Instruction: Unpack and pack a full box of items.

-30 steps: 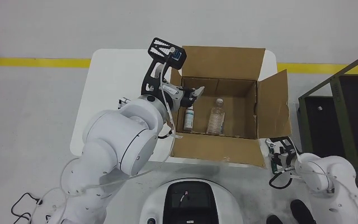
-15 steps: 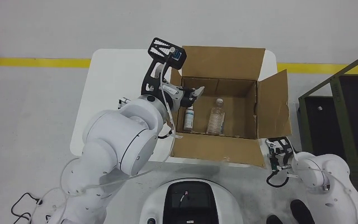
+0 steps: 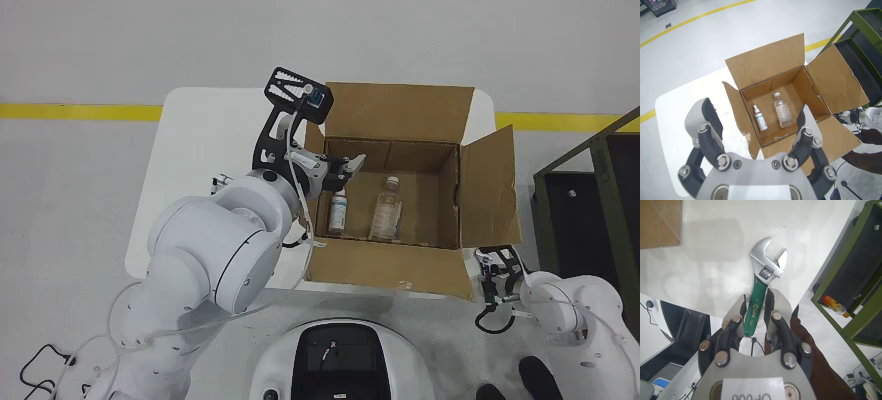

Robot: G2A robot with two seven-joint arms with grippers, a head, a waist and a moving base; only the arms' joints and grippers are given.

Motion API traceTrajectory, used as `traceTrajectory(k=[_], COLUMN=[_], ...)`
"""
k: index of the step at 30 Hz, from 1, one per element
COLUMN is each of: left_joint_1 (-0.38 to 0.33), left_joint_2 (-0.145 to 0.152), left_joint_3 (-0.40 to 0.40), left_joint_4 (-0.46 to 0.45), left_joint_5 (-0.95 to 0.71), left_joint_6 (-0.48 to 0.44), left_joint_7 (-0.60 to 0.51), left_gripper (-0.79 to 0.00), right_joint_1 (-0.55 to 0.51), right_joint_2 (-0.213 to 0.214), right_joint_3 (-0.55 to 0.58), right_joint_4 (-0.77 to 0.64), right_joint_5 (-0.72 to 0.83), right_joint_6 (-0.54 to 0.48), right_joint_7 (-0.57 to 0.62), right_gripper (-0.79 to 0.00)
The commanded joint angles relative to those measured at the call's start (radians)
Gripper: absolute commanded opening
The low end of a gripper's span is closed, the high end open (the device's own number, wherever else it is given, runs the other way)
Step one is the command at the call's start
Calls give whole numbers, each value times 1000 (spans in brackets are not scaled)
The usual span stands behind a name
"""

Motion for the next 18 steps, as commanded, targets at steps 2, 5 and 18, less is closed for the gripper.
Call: traceTrajectory(k=[2,5,18], left_joint_1=[0,0,0], left_joint_2=[0,0,0], left_joint_3=[0,0,0], left_joint_4=[0,0,0], left_joint_5=[0,0,0], left_joint_6=[0,0,0], left_joint_7=[0,0,0], left_gripper=[0,0,0], right_joint_1=[2,4,21], right_joint_2=[2,3,12], right_joint_3=[-5,-7,56], right_joint_4=[3,5,-62], right_joint_5=[-2,-1,45], right_joint_6=[1,3,56], right_joint_7=[0,0,-33], right_gripper=[-529,-634,-785])
